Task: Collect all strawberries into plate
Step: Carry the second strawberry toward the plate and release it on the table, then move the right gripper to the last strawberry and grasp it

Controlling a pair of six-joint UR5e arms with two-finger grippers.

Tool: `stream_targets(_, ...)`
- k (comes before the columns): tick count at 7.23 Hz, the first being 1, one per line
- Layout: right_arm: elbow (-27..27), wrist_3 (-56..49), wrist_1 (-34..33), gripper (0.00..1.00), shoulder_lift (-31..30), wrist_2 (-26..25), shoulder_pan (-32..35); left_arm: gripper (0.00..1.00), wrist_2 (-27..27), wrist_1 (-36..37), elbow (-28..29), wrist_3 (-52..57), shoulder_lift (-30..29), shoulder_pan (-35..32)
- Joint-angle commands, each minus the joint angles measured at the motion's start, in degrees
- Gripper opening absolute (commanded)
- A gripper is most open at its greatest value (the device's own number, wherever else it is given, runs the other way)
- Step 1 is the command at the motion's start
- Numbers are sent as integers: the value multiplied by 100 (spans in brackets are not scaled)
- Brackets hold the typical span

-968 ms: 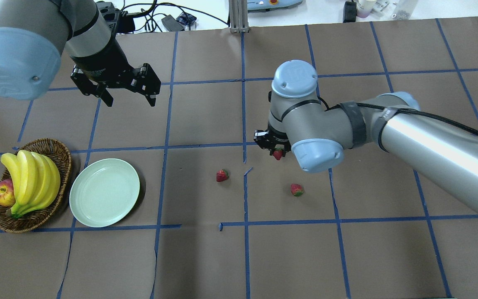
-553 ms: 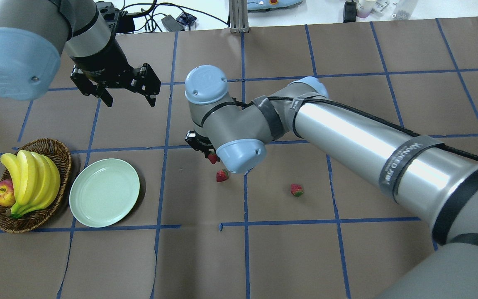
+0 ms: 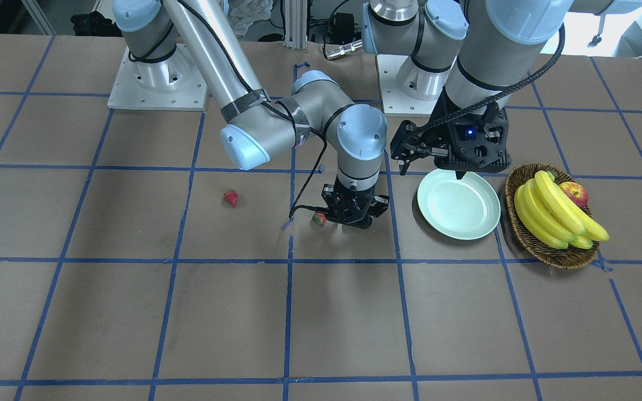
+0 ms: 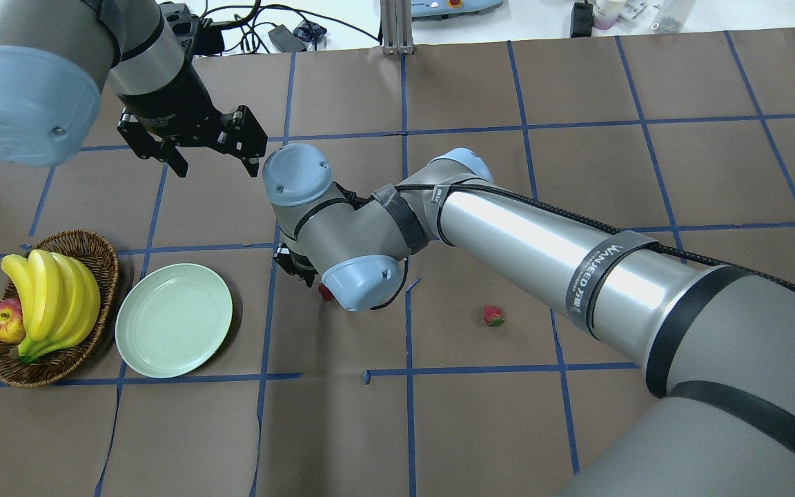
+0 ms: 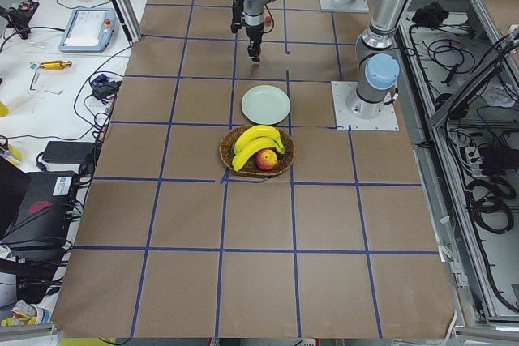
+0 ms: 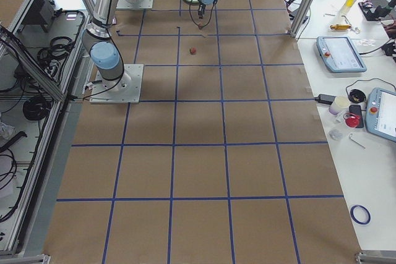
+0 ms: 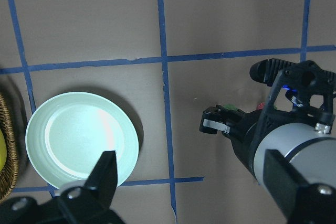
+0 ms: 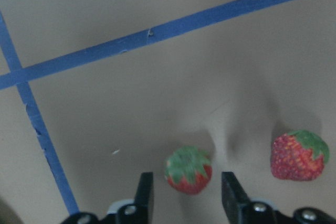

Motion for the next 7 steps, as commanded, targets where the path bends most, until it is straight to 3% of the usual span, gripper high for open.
stream_targets(1,160,-685,212,100,-477,-362,-446,100,12,0,0,9,3,0)
stream_targets(2,579,-1221,536,100,-871,-539,-988,100,12,0,0,0,3,0)
stream_targets(4,2043,-3046,461,100,-1750,-532,-2017,100,3,0,-26,0,3,0)
stream_targets(5,2617,-3419,295,100,-1911,-541,-2213,100,12,8,-79,0,3,-17)
stream_targets(6,2970,-3545,-220,100,-1921,-550,-2242,100,12,17,-88,0,3,-18)
stream_targets(7,3122,-3625,-269,100,-1930,-567,-2251,100,3,17,-88,0,3,-18)
